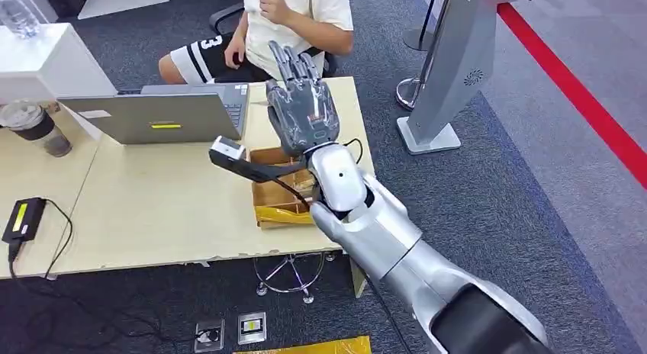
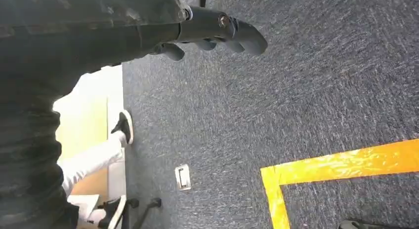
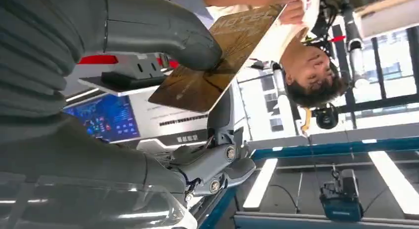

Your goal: Pass the card to the sensor for recognition and then transmit it.

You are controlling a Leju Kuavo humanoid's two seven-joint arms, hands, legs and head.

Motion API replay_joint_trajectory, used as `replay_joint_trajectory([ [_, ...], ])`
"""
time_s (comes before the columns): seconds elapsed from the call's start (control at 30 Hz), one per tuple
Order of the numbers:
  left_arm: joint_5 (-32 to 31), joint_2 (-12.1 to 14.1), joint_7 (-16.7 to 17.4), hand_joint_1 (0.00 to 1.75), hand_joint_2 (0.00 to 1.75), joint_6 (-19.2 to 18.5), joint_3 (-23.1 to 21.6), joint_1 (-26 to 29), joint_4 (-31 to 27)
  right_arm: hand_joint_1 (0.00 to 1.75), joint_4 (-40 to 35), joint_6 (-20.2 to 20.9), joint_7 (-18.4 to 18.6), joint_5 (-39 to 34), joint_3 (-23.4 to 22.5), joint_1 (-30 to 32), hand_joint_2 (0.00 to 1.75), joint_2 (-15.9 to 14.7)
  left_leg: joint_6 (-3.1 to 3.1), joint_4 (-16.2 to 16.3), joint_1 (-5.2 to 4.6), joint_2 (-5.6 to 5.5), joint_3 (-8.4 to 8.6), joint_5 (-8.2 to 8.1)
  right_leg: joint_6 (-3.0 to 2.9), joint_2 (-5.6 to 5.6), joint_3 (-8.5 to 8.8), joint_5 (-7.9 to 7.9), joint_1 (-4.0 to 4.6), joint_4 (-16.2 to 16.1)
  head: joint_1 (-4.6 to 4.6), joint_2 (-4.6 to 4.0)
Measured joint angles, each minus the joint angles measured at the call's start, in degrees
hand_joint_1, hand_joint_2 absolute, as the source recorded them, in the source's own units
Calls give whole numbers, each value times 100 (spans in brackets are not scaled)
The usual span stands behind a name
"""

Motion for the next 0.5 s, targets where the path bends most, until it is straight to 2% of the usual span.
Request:
replay_joint_trajectory([
  [0.5, -63, -2, -2, 0, 175, 107, 0, 2, 0, 175, 614, -15, 214, 439, -9, -206, 175, -57, 0, 0, 0, 1, 0, 0, 0, 1, -1, 0, 0, 0, 2, 0],
])
